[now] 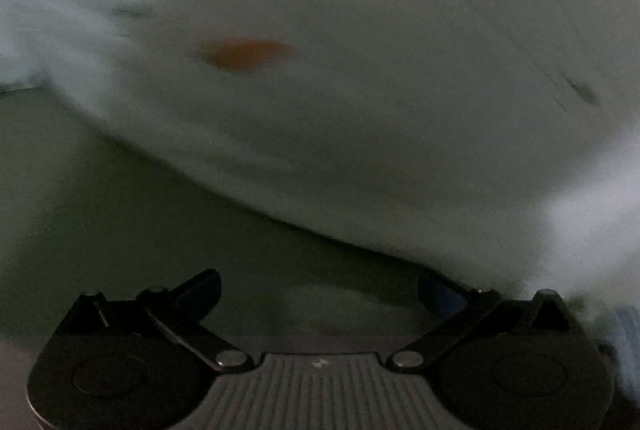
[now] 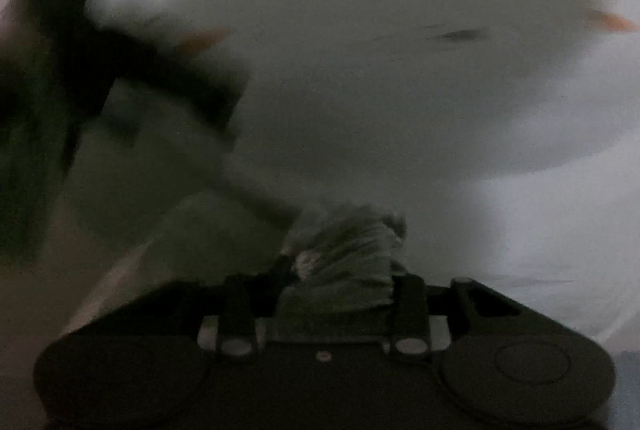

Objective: Fold clothes

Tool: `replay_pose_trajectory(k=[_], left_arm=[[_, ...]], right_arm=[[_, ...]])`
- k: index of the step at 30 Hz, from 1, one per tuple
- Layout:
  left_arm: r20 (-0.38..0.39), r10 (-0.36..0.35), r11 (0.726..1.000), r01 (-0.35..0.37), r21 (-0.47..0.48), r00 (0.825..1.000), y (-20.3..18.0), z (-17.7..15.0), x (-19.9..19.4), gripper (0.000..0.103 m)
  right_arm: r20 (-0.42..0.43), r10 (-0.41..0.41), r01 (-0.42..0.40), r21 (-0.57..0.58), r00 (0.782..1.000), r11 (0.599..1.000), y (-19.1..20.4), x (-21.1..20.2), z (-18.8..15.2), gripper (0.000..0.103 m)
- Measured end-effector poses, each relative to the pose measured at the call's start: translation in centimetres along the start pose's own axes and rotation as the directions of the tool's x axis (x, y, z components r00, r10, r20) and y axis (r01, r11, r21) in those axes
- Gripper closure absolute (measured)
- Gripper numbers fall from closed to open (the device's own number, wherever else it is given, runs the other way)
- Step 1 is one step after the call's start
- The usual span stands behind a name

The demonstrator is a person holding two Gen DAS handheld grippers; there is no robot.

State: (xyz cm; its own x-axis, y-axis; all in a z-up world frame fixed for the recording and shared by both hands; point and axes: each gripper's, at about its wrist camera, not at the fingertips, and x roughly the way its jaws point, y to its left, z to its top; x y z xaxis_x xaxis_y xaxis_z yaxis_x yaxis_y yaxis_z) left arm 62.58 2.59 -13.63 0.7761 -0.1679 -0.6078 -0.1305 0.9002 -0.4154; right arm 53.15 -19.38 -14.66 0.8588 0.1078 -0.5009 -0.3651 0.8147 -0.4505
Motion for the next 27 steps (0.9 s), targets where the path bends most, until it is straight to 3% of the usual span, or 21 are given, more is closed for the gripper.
replay_pose_trajectory(k=[1, 3, 5, 9, 11, 13, 16, 19, 20, 22, 24, 26, 27], left_arm=[[-0.01, 0.037, 0.999, -0.037, -0.002, 0.999, 1.5, 0.1, -0.4, 0.0], [-0.035, 0.1, 0.995, -0.1, -0.005, 0.994, 3.8, -0.2, -1.1, 0.0], [-0.05, 0.104, 0.994, -0.105, -0.029, 0.993, 5.1, -0.9, -1.6, 0.0], [-0.105, 0.076, 0.995, -0.082, -0.051, 0.992, 6.0, -2.3, -1.5, 0.0], [-0.127, 0.075, 0.997, -0.078, -0.02, 0.989, 5.5, -2.8, -1.1, 0.0], [-0.137, 0.06, 0.998, -0.06, 0.004, 0.989, 5.1, -3.1, -1.1, 0.0], [-0.149, 0.025, 1.0, -0.023, 0.013, 0.989, 4.4, -3.7, -1.0, 0.0], [-0.163, 0.01, 1.0, -0.007, 0.017, 0.987, 3.9, -4.0, -0.5, 0.0], [-0.167, 0.009, 1.0, -0.005, 0.023, 0.986, 3.7, -4.0, -0.5, 0.0], [-0.164, 0.014, 0.999, -0.007, 0.041, 0.986, 3.5, -3.8, -0.4, 0.0], [-0.162, 0.028, 0.998, -0.02, 0.052, 0.986, 3.6, -3.6, -0.4, 0.0], [-0.158, 0.039, 0.999, -0.032, 0.042, 0.987, 4.1, -3.3, -0.4, 0.0], [-0.156, 0.039, 0.999, -0.035, 0.027, 0.987, 4.4, -3.1, -0.5, 0.0]], right_arm=[[-0.019, 0.042, -0.043, -0.034, 0.999, 0.998, 2.2, 0.2, -0.1, 0.057], [-0.056, 0.089, -0.094, -0.101, 0.994, 0.99, 6.1, 0.1, -0.1, 0.051], [-0.054, 0.119, -0.124, -0.105, 0.991, 0.987, 7.9, -1.2, 0.1, 0.046], [0.012, 0.222, -0.222, 0.092, 0.975, 0.971, 6.0, -4.1, 0.7, 0.042], [0.058, 0.174, -0.183, 0.218, 0.983, 0.959, 3.1, -5.0, 0.5, 0.044], [0.06, 0.071, -0.087, 0.326, 0.996, 0.942, 0.1, -5.2, 0.1, 0.058], [-0.051, -0.056, 0.072, 0.435, 0.997, 0.897, -3.7, -2.9, -1.2, 0.067], [-0.18, -0.061, 0.142, 0.479, 0.982, 0.866, -4.9, 0.9, -2.7, 0.073], [-0.201, -0.033, 0.129, 0.49, 0.979, 0.862, -4.6, 1.9, -3.0, 0.073], [-0.174, 0.072, 0.022, 0.489, 0.982, 0.872, -2.7, 3.0, -2.6, 0.074], [-0.142, 0.15, -0.082, 0.397, 0.978, 0.914, 1.2, 2.5, -1.3, 0.073], [-0.114, 0.146, -0.111, 0.27, 0.983, 0.956, 5.0, 1.9, -0.1, 0.074], [-0.101, 0.167, -0.137, 0.253, 0.981, 0.958, 5.9, 1.5, 0.2, 0.074]])
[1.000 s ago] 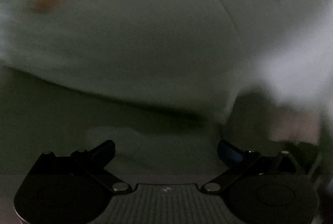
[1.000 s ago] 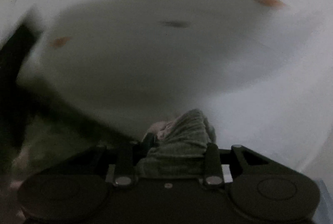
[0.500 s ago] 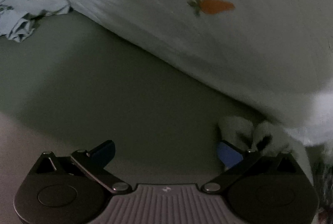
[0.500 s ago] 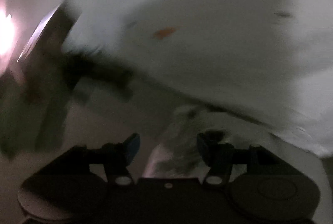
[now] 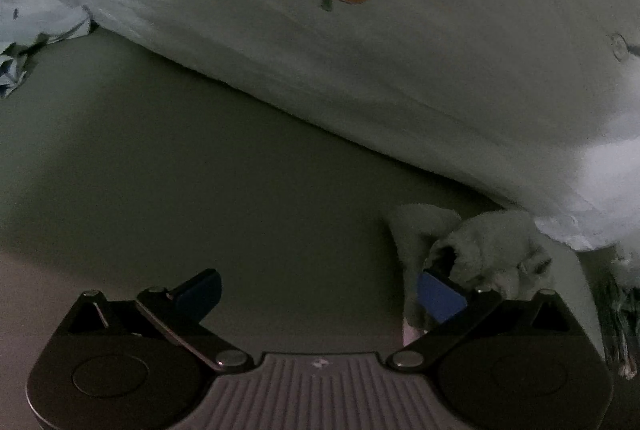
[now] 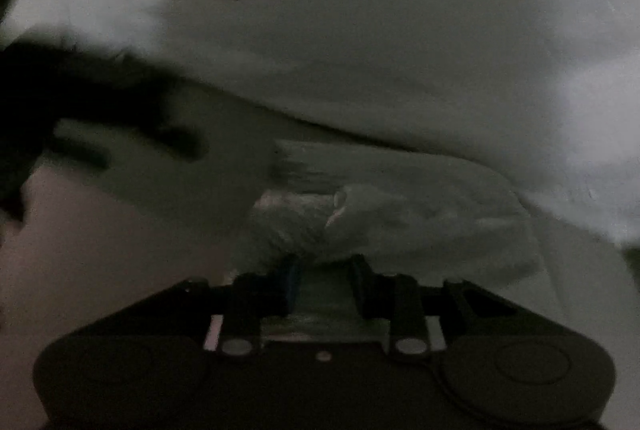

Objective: Fold clothes

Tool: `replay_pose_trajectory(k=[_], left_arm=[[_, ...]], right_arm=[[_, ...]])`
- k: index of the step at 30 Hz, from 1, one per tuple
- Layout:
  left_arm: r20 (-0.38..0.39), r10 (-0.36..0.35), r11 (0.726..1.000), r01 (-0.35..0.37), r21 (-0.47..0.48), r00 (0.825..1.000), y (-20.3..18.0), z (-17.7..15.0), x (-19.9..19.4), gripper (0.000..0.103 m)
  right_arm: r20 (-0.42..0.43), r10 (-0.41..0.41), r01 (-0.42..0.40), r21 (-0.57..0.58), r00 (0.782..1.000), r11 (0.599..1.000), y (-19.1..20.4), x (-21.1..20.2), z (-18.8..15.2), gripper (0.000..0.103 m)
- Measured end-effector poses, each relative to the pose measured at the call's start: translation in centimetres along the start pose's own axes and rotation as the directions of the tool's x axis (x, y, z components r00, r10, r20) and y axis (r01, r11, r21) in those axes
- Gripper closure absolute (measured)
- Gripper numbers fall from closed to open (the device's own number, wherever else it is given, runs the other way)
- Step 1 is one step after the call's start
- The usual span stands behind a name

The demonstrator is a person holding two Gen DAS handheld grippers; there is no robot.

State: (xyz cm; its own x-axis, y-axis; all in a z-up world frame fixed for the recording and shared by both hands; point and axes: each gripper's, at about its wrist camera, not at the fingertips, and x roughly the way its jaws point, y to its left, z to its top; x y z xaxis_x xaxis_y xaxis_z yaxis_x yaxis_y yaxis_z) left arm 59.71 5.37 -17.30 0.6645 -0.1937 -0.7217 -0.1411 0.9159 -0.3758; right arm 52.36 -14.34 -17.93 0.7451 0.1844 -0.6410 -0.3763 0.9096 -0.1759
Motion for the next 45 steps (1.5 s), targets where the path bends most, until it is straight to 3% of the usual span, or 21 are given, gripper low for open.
replay_pose_trajectory(k=[2, 3, 5, 8, 10, 11, 16, 20, 23, 26, 32, 38, 45], left_arm=[[0.001, -0.01, 0.999, 0.01, -0.034, 1.0, 0.6, 0.1, -0.1, 0.0], [-0.001, -0.019, 0.999, 0.018, -0.042, 1.0, 0.7, 0.1, -0.1, 0.0], [-0.013, -0.029, 0.999, 0.029, -0.037, 0.999, 0.5, -0.2, 0.1, 0.0], [-0.04, -0.051, 0.999, 0.051, -0.002, 0.998, -0.6, -0.6, 0.7, 0.0], [-0.065, -0.087, 0.996, 0.089, 0.023, 0.994, -1.6, -1.0, 1.2, 0.0], [-0.077, -0.107, 0.994, 0.109, 0.029, 0.991, -2.1, -1.2, 1.4, 0.0], [-0.146, -0.156, 0.985, 0.164, 0.044, 0.977, -4.5, -1.9, 2.8, 0.0], [-0.179, -0.144, 0.969, 0.176, 0.176, 0.973, -7.5, -2.8, 3.7, 0.0], [-0.201, -0.133, 0.945, 0.185, 0.27, 0.971, -9.5, -3.6, 4.3, 0.0], [-0.191, -0.111, 0.94, 0.166, 0.298, 0.975, -10.6, -3.8, 4.9, 0.0], [-0.135, -0.034, 0.965, 0.068, 0.255, 0.99, -10.5, -2.1, 7.6, 0.0], [-0.105, -0.072, 0.964, 0.097, 0.248, 0.992, -9.9, -0.4, 9.3, 0.001], [-0.072, -0.131, 0.964, 0.144, 0.222, 0.989, -9.2, -0.3, 9.7, 0.004]], right_arm=[[0.004, 0.08, -0.08, 0.026, 0.997, 0.996, 0.6, -0.7, 0.2, 0.065], [0.008, 0.111, -0.111, 0.041, 0.994, 0.993, 0.7, -1.1, 0.3, 0.055], [0.017, 0.137, -0.138, 0.074, 0.99, 0.988, 0.3, -2.0, 0.5, 0.053], [0.015, 0.127, -0.127, 0.144, 0.992, 0.981, -2.1, -3.1, 0.3, 0.045], [0.013, 0.11, -0.111, 0.21, 0.994, 0.971, -4.2, -3.9, 0.0, 0.025], [0.018, 0.099, -0.101, 0.254, 0.995, 0.962, -5.6, -4.3, -0.2, 0.022], [0.038, 0.032, -0.046, 0.47, 0.999, 0.882, -12.3, -6.2, -2.5, 0.003], [-0.031, -0.075, 0.079, 0.591, 0.997, 0.803, -16.3, -6.0, -5.1, 0.002], [-0.065, -0.097, 0.116, 0.663, 0.993, 0.74, -18.2, -5.5, -6.8, 0.002], [-0.07, -0.115, 0.131, 0.693, 0.991, 0.709, -19.2, -5.7, -7.8, 0.002], [-0.059, -0.081, 0.099, 0.7, 0.995, 0.707, -19.8, -5.1, -8.7, 0.002], [-0.042, -0.039, 0.057, 0.707, 0.998, 0.705, -20.1, -4.1, -8.7, 0.004], [-0.027, 0.03, -0.002, 0.706, 0.999, 0.708, -19.8, -2.3, -8.2, 0.015]])
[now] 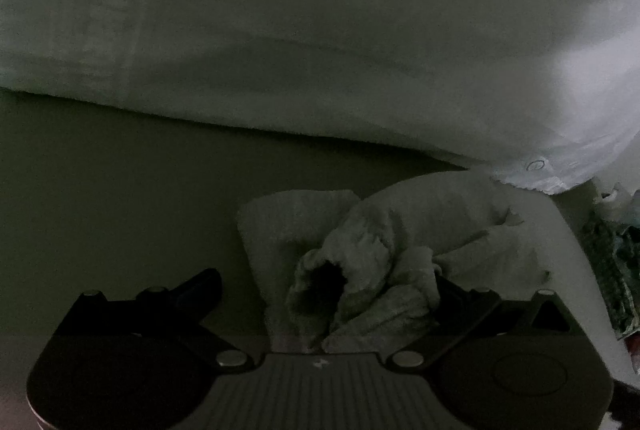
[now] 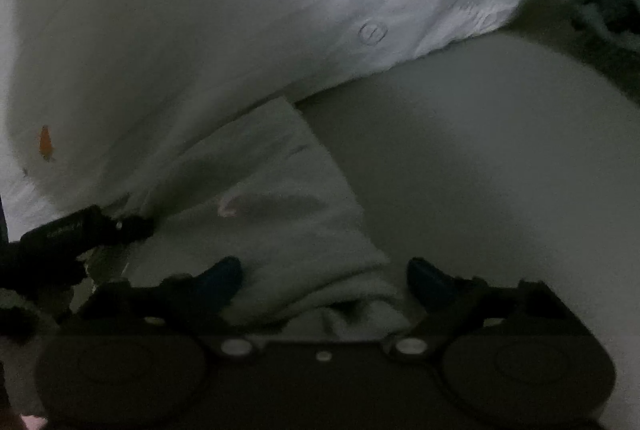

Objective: Fold clothes

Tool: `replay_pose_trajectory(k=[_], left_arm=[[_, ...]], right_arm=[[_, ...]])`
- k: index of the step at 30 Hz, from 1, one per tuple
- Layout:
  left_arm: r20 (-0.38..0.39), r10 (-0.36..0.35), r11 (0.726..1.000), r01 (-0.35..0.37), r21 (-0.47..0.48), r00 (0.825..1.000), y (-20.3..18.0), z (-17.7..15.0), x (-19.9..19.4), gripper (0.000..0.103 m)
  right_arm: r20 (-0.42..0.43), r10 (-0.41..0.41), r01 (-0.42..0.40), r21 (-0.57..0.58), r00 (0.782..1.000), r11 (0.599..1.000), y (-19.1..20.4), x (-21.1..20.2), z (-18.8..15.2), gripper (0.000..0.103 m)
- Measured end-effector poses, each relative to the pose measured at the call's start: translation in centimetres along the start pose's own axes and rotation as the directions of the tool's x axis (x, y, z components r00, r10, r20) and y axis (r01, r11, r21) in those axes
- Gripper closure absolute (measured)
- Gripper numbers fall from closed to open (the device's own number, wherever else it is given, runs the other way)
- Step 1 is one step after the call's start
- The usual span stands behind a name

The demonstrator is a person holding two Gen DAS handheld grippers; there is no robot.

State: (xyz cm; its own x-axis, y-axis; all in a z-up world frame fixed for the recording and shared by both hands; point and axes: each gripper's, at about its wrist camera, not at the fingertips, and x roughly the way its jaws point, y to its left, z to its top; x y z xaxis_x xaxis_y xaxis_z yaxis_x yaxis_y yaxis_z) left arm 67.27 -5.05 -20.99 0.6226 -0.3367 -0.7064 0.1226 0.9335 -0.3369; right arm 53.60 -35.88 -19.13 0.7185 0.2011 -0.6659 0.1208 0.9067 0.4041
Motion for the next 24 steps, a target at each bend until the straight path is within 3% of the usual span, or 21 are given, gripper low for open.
replay_pose_trajectory(k=[2, 3, 4, 5, 6, 7, 9, 15, 19, 24], left_arm=[[0.012, -0.011, 1.0, 0.011, -0.018, 1.0, -0.3, -0.1, 0.0, 0.012], [0.018, -0.017, 0.999, 0.017, -0.028, 1.0, -0.5, -0.1, 0.0, 0.023], [0.023, -0.023, 0.999, 0.024, -0.037, 0.999, -0.6, -0.2, 0.0, 0.031], [0.028, -0.025, 0.999, 0.026, -0.042, 0.999, -0.9, -0.3, -0.1, 0.043], [0.033, -0.021, 0.999, 0.023, -0.04, 0.999, -1.3, -0.4, -0.3, 0.054], [0.039, -0.018, 0.999, 0.019, -0.031, 0.999, -1.7, -0.5, -0.5, 0.059], [0.06, -0.011, 1.0, 0.011, 0.002, 0.998, -2.4, -0.7, -1.5, 0.07], [0.126, -0.094, 0.995, 0.096, -0.013, 0.988, -3.6, -0.5, -6.9, 0.075], [0.218, -0.18, 0.984, 0.175, 0.041, 0.959, -6.4, -0.3, -12.0, 0.075], [0.25, -0.292, 0.954, 0.264, 0.142, 0.923, -12.0, 0.4, -16.3, 0.075]], right_arm=[[0.008, -0.002, 0.002, -0.008, 1.0, 1.0, 0.5, 0.2, 0.1, 0.022], [0.009, -0.011, 0.011, -0.004, 1.0, 1.0, 0.8, 0.4, 0.1, 0.029], [0.008, -0.021, 0.021, -0.001, 1.0, 1.0, 1.1, 0.5, 0.1, 0.045], [-0.002, -0.025, 0.025, -0.002, 1.0, 1.0, 1.4, 0.6, 0.2, 0.053], [-0.006, -0.032, 0.032, -0.015, 0.999, 0.999, 1.9, 0.4, 0.3, 0.073], [-0.009, -0.04, 0.04, -0.05, 0.999, 0.998, 2.7, 0.1, 0.6, 0.077], [0.022, -0.067, 0.069, -0.161, 0.998, 0.984, 4.8, -1.2, 1.1, 0.079], [0.131, -0.054, 0.092, -0.299, 0.99, 0.95, 9.6, -6.7, 1.8, 0.081], [0.223, -0.07, 0.137, -0.299, 0.972, 0.945, 11.1, -11.7, 1.9, 0.081], [0.355, -0.159, 0.253, -0.236, 0.921, 0.938, 10.2, -18.7, 1.8, 0.081]])
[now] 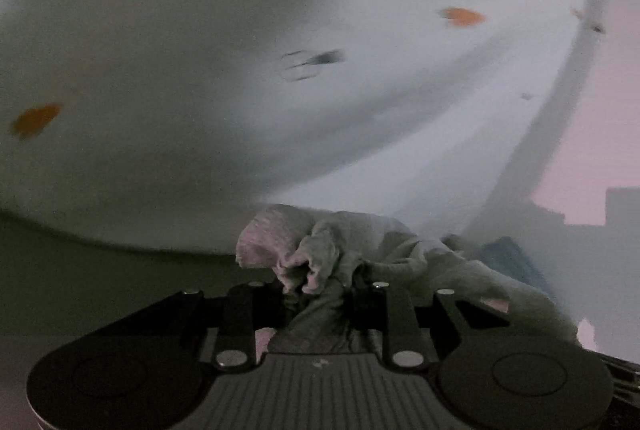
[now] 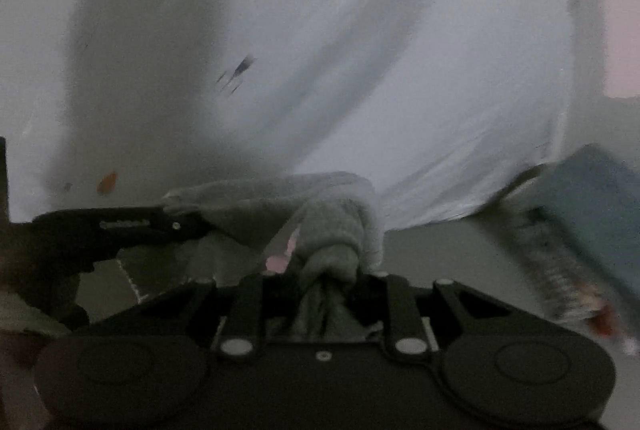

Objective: Fold clothes

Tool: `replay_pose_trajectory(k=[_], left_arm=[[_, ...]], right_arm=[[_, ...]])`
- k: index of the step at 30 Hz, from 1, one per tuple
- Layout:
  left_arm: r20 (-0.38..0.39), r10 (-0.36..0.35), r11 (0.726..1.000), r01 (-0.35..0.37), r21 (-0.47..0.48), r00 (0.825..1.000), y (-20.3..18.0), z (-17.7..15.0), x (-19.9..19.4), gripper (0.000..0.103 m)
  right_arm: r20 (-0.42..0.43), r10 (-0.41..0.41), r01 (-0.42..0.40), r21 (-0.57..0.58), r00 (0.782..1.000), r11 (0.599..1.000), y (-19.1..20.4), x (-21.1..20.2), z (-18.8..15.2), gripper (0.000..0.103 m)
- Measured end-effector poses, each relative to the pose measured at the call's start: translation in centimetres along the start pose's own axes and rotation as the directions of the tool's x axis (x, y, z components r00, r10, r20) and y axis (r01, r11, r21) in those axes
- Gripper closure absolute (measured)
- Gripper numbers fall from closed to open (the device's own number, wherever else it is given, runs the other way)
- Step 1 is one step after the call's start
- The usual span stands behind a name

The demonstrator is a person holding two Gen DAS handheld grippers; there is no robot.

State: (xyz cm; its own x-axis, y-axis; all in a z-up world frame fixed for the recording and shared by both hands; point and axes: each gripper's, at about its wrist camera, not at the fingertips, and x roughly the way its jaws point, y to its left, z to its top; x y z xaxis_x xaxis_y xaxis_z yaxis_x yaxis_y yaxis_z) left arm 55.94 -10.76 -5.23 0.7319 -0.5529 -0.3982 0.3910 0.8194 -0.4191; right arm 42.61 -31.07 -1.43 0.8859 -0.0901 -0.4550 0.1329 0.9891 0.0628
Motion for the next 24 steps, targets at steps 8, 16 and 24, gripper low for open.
replay_pose_trajectory(k=[8, 16, 24], left_arm=[[0.095, -0.105, 0.991, 0.097, 0.089, 0.99, -15.5, 1.6, 1.0, 0.076], [0.121, -0.181, 0.983, 0.179, 0.029, 0.976, -31.2, 2.7, 9.2, 0.076], [0.015, -0.051, 0.997, 0.05, 0.061, 0.999, -39.2, -1.8, 23.3, 0.049]], right_arm=[[0.15, -0.138, 0.141, -0.009, 0.979, 0.99, -9.4, -7.6, 2.3, 0.081], [0.277, -0.183, 0.189, 0.008, 0.943, 0.982, -26.8, -9.6, 7.3, 0.081], [0.159, -0.302, 0.303, 0.02, 0.94, 0.953, -43.4, -0.8, 7.7, 0.059]])
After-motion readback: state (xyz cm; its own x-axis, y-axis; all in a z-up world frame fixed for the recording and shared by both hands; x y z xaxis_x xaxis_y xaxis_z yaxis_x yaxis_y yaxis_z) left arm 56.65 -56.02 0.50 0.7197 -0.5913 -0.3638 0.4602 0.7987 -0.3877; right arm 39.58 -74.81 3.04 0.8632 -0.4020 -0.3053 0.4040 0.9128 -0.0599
